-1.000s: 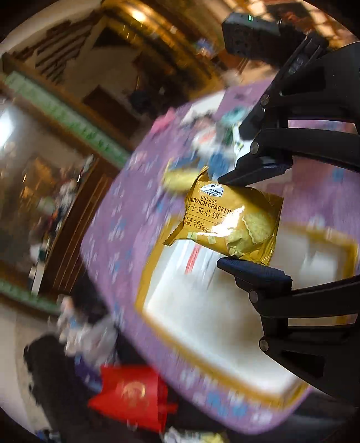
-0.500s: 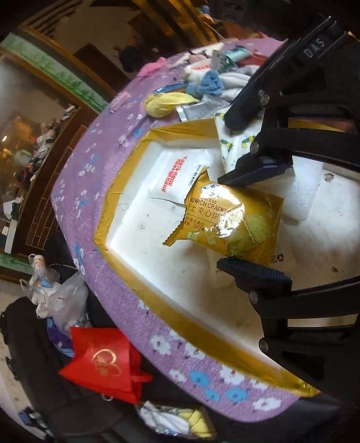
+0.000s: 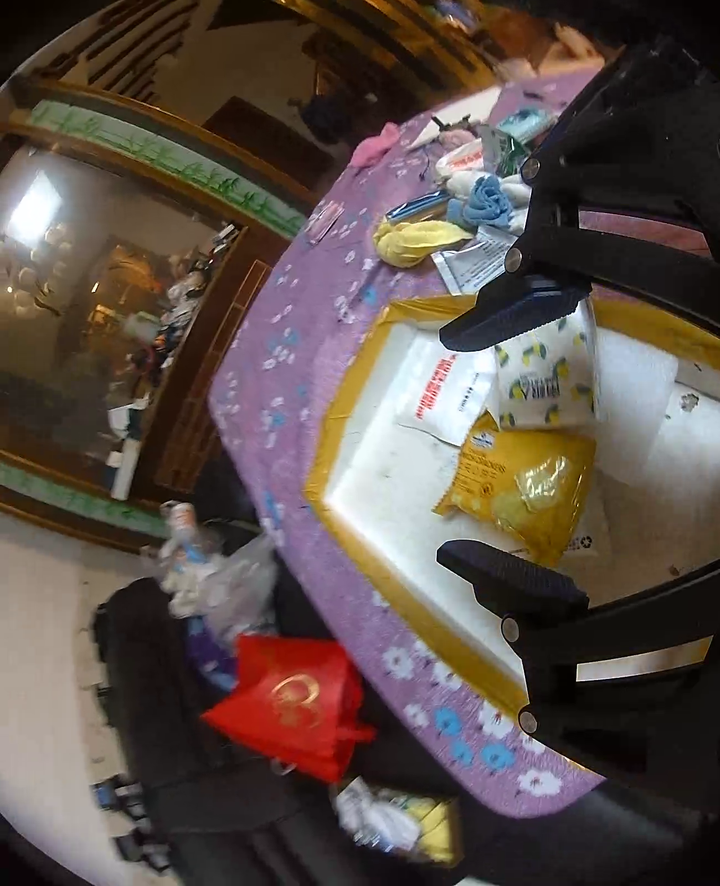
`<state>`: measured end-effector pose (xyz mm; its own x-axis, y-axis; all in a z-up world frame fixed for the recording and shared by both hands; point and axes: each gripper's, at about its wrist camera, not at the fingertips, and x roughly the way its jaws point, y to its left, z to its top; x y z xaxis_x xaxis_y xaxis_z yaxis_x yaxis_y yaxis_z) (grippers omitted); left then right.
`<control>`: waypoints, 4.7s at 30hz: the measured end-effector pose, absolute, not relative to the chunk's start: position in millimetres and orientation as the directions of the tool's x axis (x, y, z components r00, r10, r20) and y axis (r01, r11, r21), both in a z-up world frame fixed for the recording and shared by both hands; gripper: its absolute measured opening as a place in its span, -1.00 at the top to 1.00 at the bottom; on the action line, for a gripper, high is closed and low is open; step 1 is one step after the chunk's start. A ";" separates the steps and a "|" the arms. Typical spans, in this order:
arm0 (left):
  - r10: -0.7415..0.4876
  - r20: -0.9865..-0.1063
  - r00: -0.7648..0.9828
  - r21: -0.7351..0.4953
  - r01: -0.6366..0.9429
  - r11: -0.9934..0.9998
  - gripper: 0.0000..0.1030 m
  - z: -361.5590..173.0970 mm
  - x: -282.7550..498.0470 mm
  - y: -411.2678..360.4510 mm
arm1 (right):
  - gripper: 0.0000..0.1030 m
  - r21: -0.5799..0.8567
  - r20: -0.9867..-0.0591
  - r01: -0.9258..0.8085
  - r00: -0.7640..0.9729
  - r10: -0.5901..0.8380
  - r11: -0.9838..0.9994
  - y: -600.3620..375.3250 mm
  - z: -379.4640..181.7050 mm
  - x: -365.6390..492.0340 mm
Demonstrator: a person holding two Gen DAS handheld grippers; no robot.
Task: Organize soft objects
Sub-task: 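Carry the cracker packet into the box with the left gripper while the right drops the tissue pack in, then grasp the white rolled towel with the left gripper while the right grasps the teal cartoon tissue pack, then lower the white towel into the box with the left gripper while the right releases the teal pack there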
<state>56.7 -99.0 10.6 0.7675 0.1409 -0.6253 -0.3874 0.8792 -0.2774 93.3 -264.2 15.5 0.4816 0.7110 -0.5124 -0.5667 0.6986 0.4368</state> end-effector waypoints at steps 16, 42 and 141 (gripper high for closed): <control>-0.211 -0.645 0.734 -0.340 -0.028 0.940 -0.39 31.4 87.6 -218.8 | -0.21 0.552 -0.532 -0.374 0.530 0.660 0.745 -390.3 -6.1 103.4; -0.360 -0.713 0.601 -0.402 0.071 0.913 -0.38 -15.6 131.4 -263.7 | -0.22 0.501 -0.609 -0.184 0.620 0.495 0.846 -487.2 1.6 137.6; -0.097 -0.690 0.717 -0.332 -0.194 0.923 -0.32 22.6 91.9 -112.1 | -0.35 0.642 -0.416 -0.519 0.381 0.825 0.564 -323.4 10.4 106.6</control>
<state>91.9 -112.1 22.6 0.7173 -0.0970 -0.6900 -0.1944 0.9230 -0.3320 106.6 -323.4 10.4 0.3813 0.8254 -0.4164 -0.5191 0.5639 0.6423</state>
